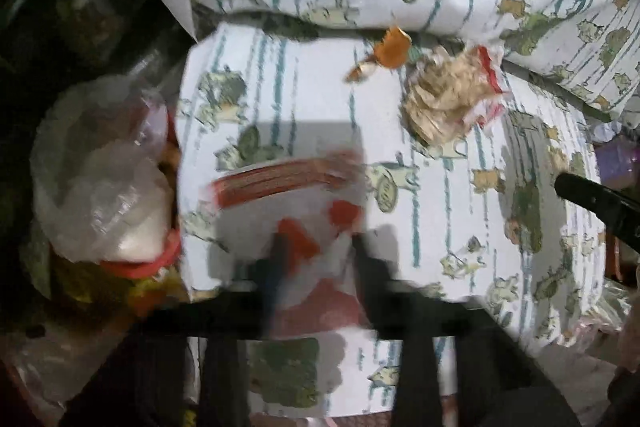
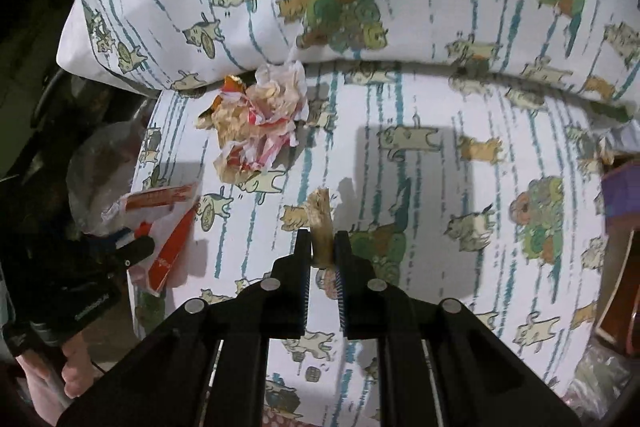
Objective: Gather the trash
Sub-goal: 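Close the right tool on the beige scrap while the left tool lifts the paper bag, then carry the paper bag and beige scrap over the pink basket with both tools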
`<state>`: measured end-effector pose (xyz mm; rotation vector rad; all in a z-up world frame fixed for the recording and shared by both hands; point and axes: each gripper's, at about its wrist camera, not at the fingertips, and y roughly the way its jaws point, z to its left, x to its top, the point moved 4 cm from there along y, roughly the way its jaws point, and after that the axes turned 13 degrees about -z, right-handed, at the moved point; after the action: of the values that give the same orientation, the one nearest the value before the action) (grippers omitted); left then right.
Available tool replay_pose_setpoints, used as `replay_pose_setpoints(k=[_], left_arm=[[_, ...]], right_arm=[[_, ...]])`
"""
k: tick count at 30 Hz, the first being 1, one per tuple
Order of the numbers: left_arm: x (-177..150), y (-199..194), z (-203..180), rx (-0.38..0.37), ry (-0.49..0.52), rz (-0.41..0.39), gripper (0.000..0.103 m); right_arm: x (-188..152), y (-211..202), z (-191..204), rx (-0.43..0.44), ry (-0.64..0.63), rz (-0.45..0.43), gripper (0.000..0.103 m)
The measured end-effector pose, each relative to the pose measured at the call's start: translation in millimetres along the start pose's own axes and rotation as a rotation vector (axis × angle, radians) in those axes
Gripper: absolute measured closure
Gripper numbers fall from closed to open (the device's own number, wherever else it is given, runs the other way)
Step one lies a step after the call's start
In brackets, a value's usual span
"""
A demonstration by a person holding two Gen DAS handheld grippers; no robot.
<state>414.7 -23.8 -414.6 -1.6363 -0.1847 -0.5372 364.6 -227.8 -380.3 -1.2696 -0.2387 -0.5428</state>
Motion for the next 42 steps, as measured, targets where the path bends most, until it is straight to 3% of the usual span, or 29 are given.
replay_pose_setpoints(k=[5,10,15,17,24,29,31,36,42], left_arm=[[5,-21,-4,-0.007,0.002,-0.062,0.099],[18,-64,-3,-0.085,-0.106,-0.165,0.099],[22,-93,-5,-0.063,-0.12,-0.273,0.099],[24,-99,-2,-0.116,-0.165,-0.288,0.099],[30,-133,4,-0.129,-0.194,-0.391,0.099],[5,-187,-8,-0.074,-0.168,-0.464,0.099],[-10,-209,-20,-0.129,-0.166,-0.474,0.099],[-48,-270,-41,-0.183,-0.161,-0.532,0.099],[-87,-330,-43,-0.153,-0.145,-0.605,0.099]], right_arm=[[3,-10,-1,0.02,0.011,-0.012,0.092],[2,-13,11,0.0,-0.048,-0.045,0.092],[5,-25,13,0.048,-0.012,-0.071,0.092],[5,-36,16,0.062,-0.021,-0.098,0.092],[0,-64,34,0.025,-0.132,-0.204,0.092],[-9,-111,54,0.033,-0.204,-0.293,0.092],[-15,-134,64,0.046,-0.218,-0.319,0.092],[-38,-194,81,0.063,-0.257,-0.377,0.092],[-74,-278,94,0.12,-0.259,-0.478,0.092]])
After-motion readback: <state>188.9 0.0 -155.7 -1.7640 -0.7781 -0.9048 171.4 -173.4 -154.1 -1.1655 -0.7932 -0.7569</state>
